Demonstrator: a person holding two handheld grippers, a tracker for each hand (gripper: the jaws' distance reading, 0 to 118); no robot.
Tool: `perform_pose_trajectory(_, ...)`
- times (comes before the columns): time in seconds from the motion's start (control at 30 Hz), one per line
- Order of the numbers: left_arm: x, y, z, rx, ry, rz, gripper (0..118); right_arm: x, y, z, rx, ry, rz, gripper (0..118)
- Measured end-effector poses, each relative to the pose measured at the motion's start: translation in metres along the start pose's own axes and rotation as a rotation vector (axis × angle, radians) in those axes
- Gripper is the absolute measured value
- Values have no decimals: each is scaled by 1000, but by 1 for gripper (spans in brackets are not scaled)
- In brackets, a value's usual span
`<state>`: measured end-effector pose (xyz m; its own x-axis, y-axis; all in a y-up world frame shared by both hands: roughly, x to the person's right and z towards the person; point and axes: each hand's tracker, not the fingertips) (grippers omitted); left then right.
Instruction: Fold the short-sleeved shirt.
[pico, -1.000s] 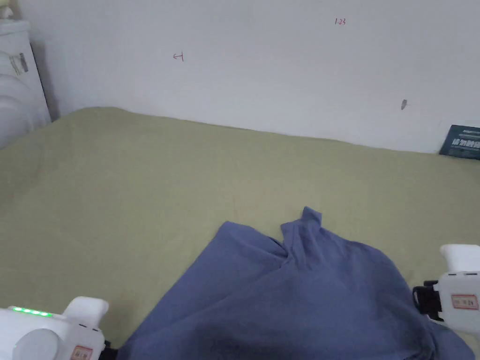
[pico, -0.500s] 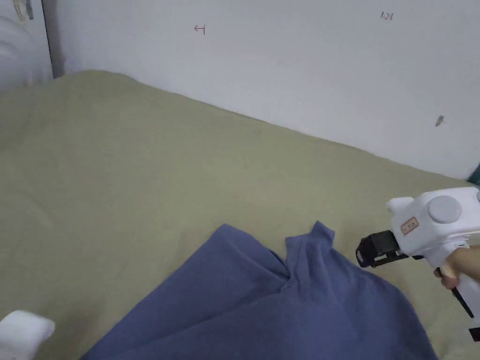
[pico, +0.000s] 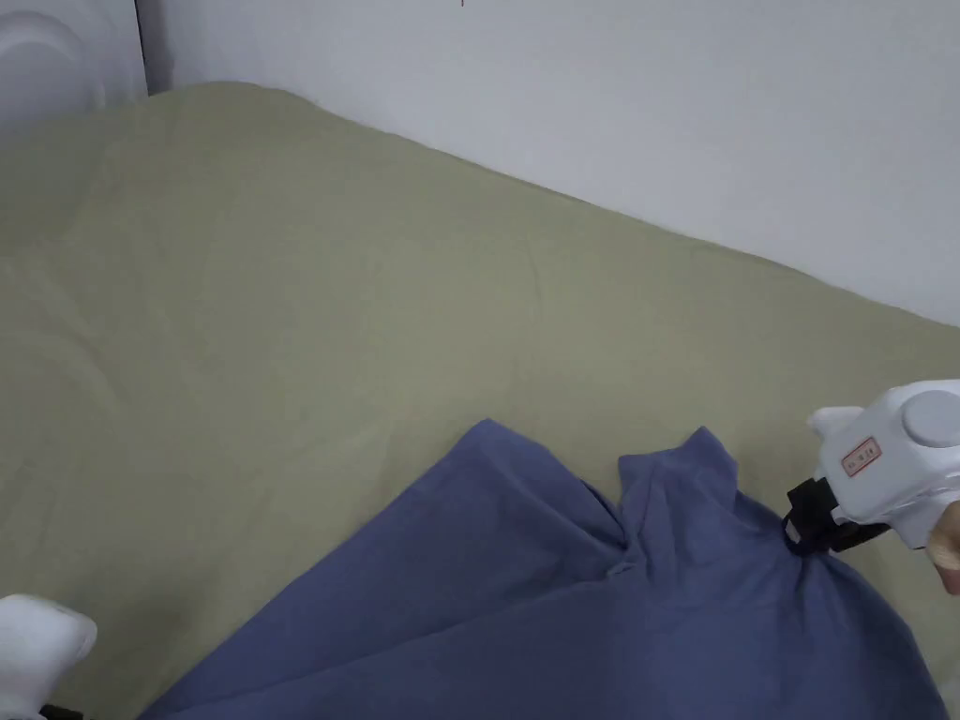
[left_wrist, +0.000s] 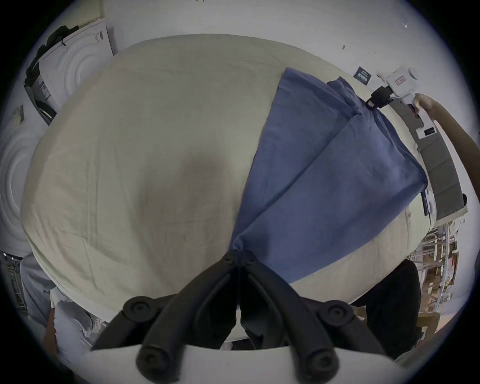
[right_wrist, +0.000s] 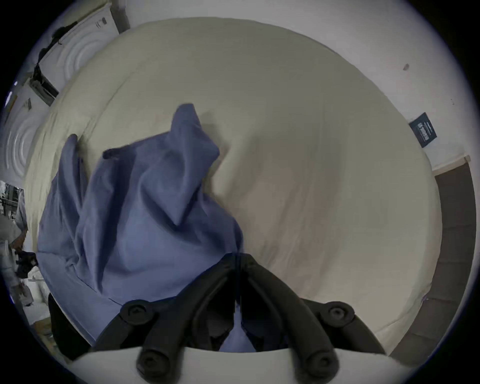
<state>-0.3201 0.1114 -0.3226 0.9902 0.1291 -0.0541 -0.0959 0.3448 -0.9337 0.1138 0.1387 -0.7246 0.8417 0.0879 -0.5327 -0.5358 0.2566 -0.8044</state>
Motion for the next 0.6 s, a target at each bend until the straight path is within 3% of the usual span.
perform_pose_trajectory(0.2,-4,5,19,66,-13,37,0,8,-2,68,152,72,-108,2)
perform_pose_trajectory(0.37,-10,31,59,196,-63,62,0,12,-10,139,275,19,-133,2)
perform_pose_trajectory(0.6,-2,111,124,361,-63,-28,0,35,-13,227,429,-60,-220,2)
